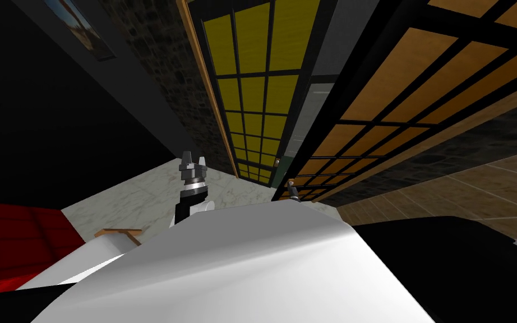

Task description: Pull the door open

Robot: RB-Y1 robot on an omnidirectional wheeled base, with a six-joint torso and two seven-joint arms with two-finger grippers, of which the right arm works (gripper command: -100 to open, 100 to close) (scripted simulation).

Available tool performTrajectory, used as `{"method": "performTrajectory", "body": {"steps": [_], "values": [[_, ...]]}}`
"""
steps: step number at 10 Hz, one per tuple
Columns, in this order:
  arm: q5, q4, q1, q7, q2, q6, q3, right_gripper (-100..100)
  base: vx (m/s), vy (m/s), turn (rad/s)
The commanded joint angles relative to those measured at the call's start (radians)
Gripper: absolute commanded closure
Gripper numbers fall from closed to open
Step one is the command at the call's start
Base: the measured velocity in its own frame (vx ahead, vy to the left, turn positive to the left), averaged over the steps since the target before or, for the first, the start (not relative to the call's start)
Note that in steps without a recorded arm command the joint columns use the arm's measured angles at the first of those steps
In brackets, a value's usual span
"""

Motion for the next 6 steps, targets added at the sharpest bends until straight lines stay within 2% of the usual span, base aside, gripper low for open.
{"method": "performTrajectory", "body": {"steps": [1, 3, 4, 5, 6], "values": [[-0.021, 0.001, 0.004, -0.036, -0.024, 0.005, -0.013, 100, -0.033, -0.010, 0.095], [-0.043, -0.003, 0.001, -0.092, -0.020, 0.004, -0.004, 100, -0.084, -0.050, 0.149], [-0.043, -0.003, 0.001, -0.100, -0.020, 0.004, -0.004, 100, -0.058, -0.046, 0.078], [-0.056, -0.006, -0.001, -0.134, -0.018, 0.004, 0.001, 100, -0.054, -0.014, 0.087], [-0.056, 0.000, -0.001, -0.135, -0.018, 0.004, 0.001, 100, -0.047, -0.016, 0.057]]}}
